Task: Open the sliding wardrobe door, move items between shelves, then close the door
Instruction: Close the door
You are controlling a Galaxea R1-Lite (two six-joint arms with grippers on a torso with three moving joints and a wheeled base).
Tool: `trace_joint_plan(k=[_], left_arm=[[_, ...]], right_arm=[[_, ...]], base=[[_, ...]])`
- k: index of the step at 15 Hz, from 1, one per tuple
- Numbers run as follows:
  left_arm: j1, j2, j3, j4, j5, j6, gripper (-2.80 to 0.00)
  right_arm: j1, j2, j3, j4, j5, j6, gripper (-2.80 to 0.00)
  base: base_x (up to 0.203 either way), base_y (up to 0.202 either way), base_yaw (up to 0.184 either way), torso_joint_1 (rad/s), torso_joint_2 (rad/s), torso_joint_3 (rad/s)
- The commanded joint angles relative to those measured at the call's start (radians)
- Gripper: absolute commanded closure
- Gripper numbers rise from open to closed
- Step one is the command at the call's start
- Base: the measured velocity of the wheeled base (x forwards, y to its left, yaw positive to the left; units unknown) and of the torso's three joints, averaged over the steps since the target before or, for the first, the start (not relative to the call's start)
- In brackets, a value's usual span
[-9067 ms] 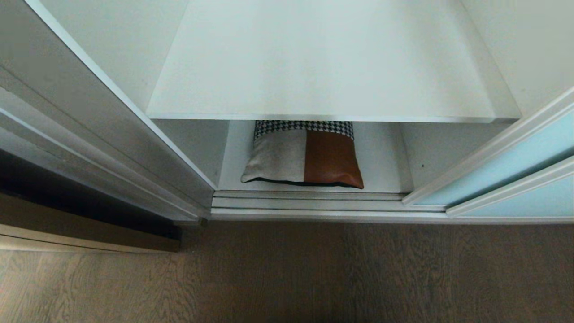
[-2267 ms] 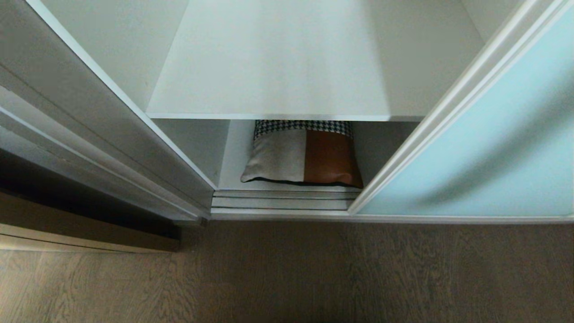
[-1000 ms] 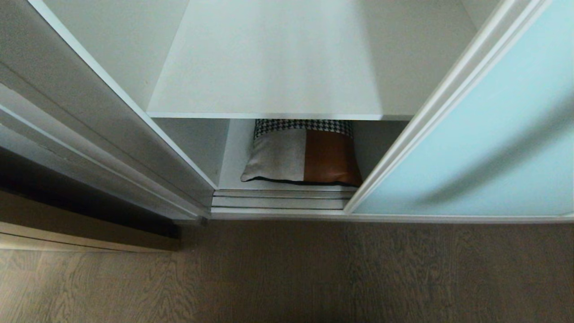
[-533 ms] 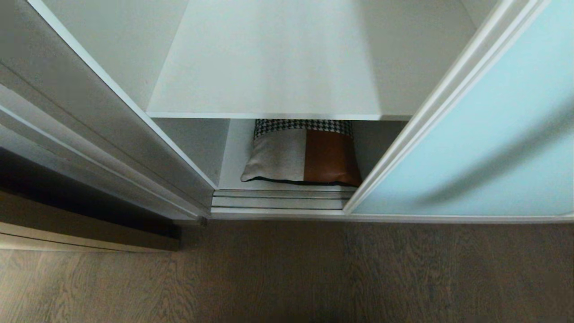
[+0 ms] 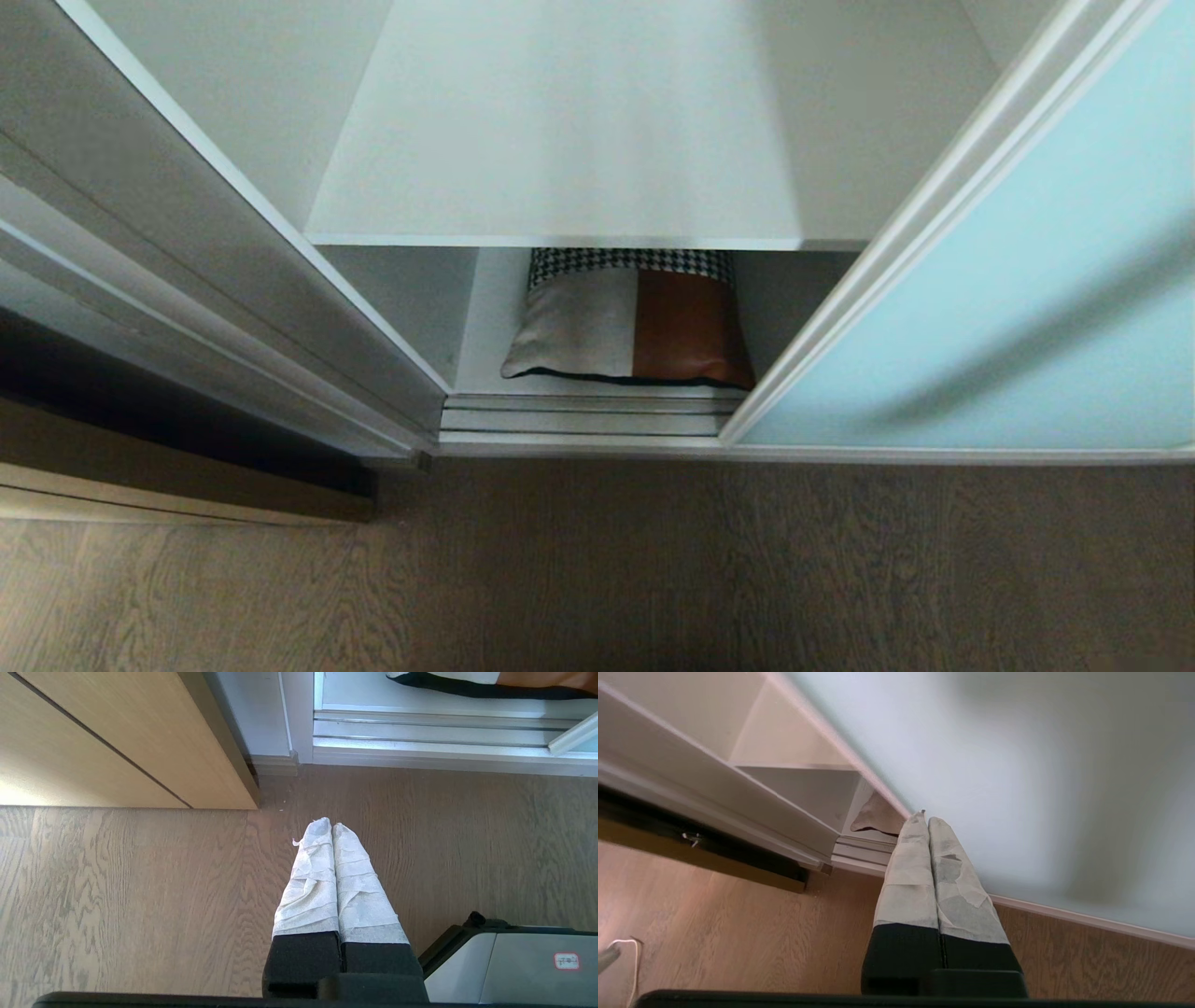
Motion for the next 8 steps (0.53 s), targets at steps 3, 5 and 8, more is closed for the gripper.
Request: trace_joint_plan(k=[3, 5, 8], left_arm=[[0.0, 0.002, 0.0, 0.0, 0.001, 0.0, 0.0], [0.0, 0.002, 0.0, 0.0, 0.0, 0.0, 0.0], [0.0, 0.002, 0.0, 0.0, -0.001, 0.0, 0.0]], right_arm=[[0.117, -0.144, 0.094, 0.021, -0.055, -0.005, 0.0], [0.218, -0.146, 0.105, 0.09, -0.158, -0.058, 0.0], [0.369, -0.118, 0.107, 0.143, -0.319, -0.108, 0.0]], base=[[0.0, 0.0, 0.0, 0.0, 0.0, 0.0], [0.0, 0.0, 0.0, 0.0, 0.0, 0.0], [0.0, 0.0, 0.0, 0.0, 0.0, 0.0]])
